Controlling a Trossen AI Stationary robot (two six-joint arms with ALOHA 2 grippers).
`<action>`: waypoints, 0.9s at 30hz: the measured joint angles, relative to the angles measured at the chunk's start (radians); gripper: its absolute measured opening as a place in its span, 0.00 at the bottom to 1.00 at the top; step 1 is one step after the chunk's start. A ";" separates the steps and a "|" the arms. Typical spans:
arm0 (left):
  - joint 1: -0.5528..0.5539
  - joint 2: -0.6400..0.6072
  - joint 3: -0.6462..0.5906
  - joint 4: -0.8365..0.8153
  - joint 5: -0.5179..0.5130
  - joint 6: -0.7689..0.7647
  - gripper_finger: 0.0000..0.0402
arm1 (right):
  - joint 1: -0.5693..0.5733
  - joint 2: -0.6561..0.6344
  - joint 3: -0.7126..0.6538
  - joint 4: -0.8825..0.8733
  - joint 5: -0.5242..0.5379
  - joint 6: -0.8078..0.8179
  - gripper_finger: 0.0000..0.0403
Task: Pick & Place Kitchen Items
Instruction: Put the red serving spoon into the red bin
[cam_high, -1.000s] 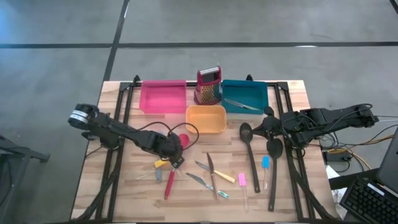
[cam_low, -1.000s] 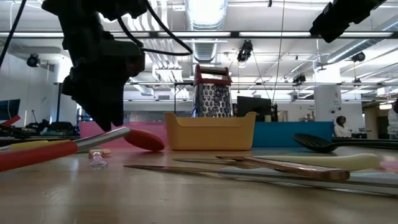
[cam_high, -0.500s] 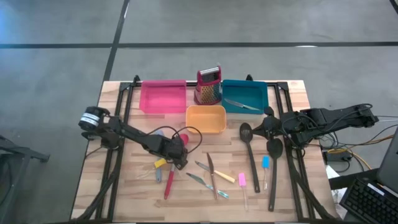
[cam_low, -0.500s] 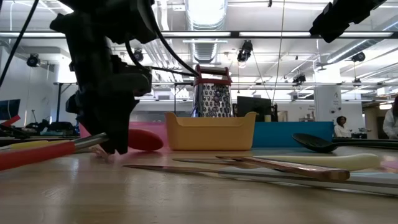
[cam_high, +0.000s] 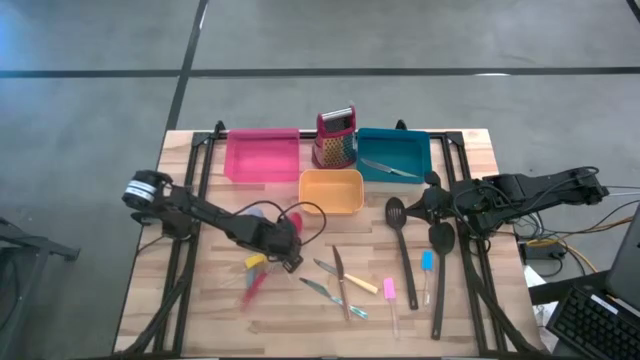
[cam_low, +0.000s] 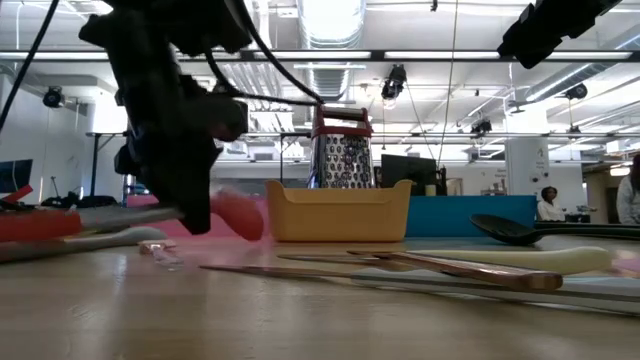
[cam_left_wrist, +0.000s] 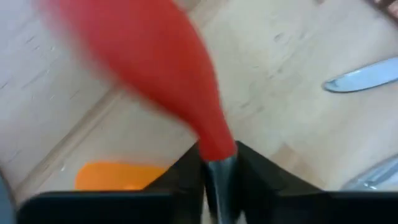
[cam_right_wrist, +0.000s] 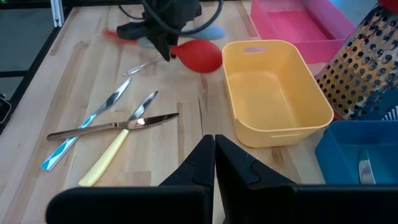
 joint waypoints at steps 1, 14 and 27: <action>0.000 -0.012 0.000 -0.003 -0.001 0.002 0.13 | 0.000 0.000 0.000 0.000 0.000 0.000 0.02; -0.023 -0.233 0.105 0.002 0.000 0.252 0.13 | 0.000 0.000 0.000 0.000 0.000 0.000 0.02; -0.014 -0.454 0.201 -0.159 -0.347 0.856 0.13 | 0.000 0.000 0.000 0.000 0.000 0.000 0.02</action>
